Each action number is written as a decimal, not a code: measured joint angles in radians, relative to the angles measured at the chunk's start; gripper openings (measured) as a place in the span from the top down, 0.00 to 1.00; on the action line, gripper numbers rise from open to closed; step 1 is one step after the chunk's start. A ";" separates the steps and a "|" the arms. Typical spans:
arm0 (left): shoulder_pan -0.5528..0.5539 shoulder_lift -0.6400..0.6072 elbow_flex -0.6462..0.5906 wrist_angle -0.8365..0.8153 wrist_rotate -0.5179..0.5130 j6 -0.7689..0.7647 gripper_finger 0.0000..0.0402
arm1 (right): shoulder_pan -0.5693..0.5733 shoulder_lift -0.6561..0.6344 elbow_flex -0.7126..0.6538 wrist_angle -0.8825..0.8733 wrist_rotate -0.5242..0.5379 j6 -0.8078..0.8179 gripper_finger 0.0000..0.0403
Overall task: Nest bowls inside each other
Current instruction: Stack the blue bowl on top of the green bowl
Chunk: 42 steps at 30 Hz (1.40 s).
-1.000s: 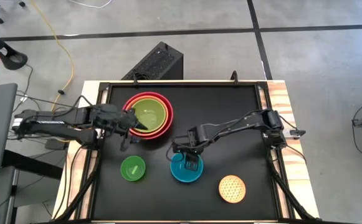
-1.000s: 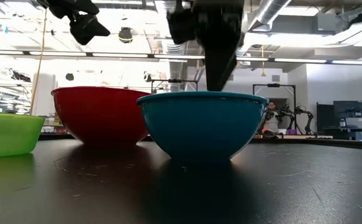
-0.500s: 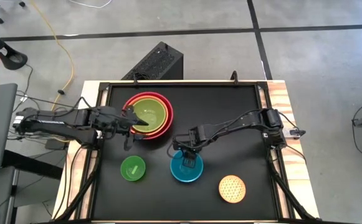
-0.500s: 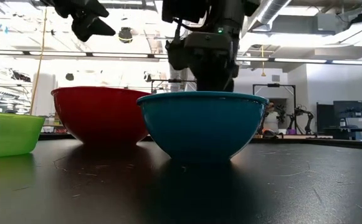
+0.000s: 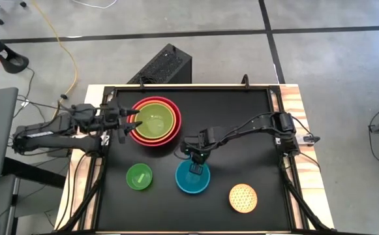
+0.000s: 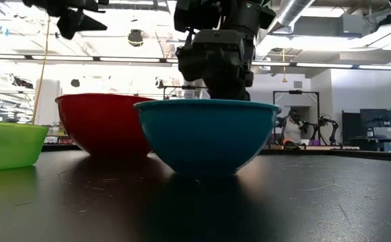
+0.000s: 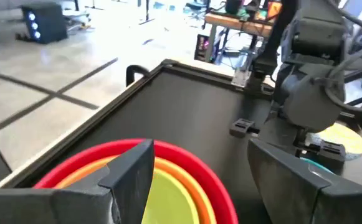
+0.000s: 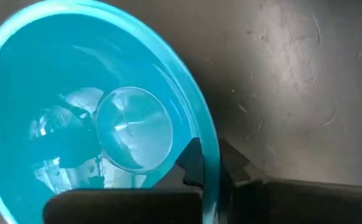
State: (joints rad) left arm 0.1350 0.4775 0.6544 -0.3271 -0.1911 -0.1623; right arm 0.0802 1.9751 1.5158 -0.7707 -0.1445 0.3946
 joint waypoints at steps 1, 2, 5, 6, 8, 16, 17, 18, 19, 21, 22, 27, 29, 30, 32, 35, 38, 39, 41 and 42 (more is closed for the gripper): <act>0.006 -0.014 -0.013 0.000 0.001 -0.008 0.39 | -0.005 0.000 0.000 -0.002 -0.014 0.001 0.96; 0.011 -0.028 -0.028 0.002 0.000 -0.017 0.39 | -0.011 0.001 0.000 -0.004 -0.027 0.001 0.96; 0.028 -0.072 -0.066 0.002 -0.005 -0.056 0.39 | -0.025 -0.005 -0.001 -0.010 -0.061 0.000 0.93; 0.033 -0.087 -0.077 0.001 -0.012 -0.067 0.39 | -0.027 -0.011 -0.002 -0.012 -0.074 0.001 0.93; 0.043 -0.117 -0.096 0.005 -0.025 -0.090 0.39 | -0.034 -0.027 -0.002 -0.016 -0.100 0.012 0.93; 0.071 -0.226 -0.159 0.011 -0.086 -0.132 0.39 | -0.078 -0.096 0.099 -0.019 -0.143 0.050 0.96; 0.074 -0.238 -0.164 0.024 -0.099 -0.132 0.39 | -0.087 -0.098 0.128 -0.018 -0.143 0.049 0.96; 0.077 -0.250 -0.169 0.040 -0.110 -0.127 0.39 | -0.096 -0.098 0.162 -0.017 -0.143 0.046 0.96; 0.081 -0.263 -0.170 0.054 -0.119 -0.115 0.39 | -0.104 -0.098 0.196 -0.015 -0.142 0.040 0.96; 0.089 -0.283 -0.170 0.096 -0.145 -0.077 0.39 | -0.121 -0.093 0.267 0.003 -0.131 0.020 0.96; 0.093 -0.293 -0.170 0.110 -0.157 -0.060 0.39 | -0.131 -0.088 0.305 0.019 -0.110 0.016 0.96; 0.105 -0.325 -0.170 0.097 -0.197 -0.045 0.39 | -0.205 -0.015 0.471 0.101 -0.029 0.015 0.96; 0.105 -0.329 -0.170 0.089 -0.199 -0.061 0.39 | -0.241 0.034 0.530 0.110 -0.022 0.015 0.96; 0.105 -0.329 -0.170 0.077 -0.198 -0.070 0.39 | -0.259 0.058 0.555 0.113 -0.019 0.016 0.96; 0.105 -0.328 -0.170 0.049 -0.189 -0.089 0.39 | -0.288 0.106 0.598 0.109 -0.018 0.019 0.96; 0.105 -0.329 -0.170 0.011 -0.187 -0.124 0.39 | -0.323 0.172 0.643 0.113 -0.018 0.059 0.96; 0.105 -0.328 -0.170 -0.015 -0.185 -0.151 0.39 | -0.342 0.229 0.675 0.116 -0.017 0.084 0.96; 0.105 -0.328 -0.170 -0.016 -0.183 -0.157 0.39 | -0.348 0.245 0.686 0.118 -0.013 0.089 0.96; 0.105 -0.328 -0.170 -0.027 -0.180 -0.164 0.39 | -0.357 0.276 0.704 0.121 0.007 0.109 0.96; 0.105 -0.328 -0.170 -0.031 -0.181 -0.164 0.39 | -0.358 0.291 0.708 0.121 0.017 0.119 0.96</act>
State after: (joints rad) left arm 0.2405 0.1493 0.4843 -0.3576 -0.3721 -0.3267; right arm -0.2781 2.2656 2.2242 -0.6494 -0.1275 0.5140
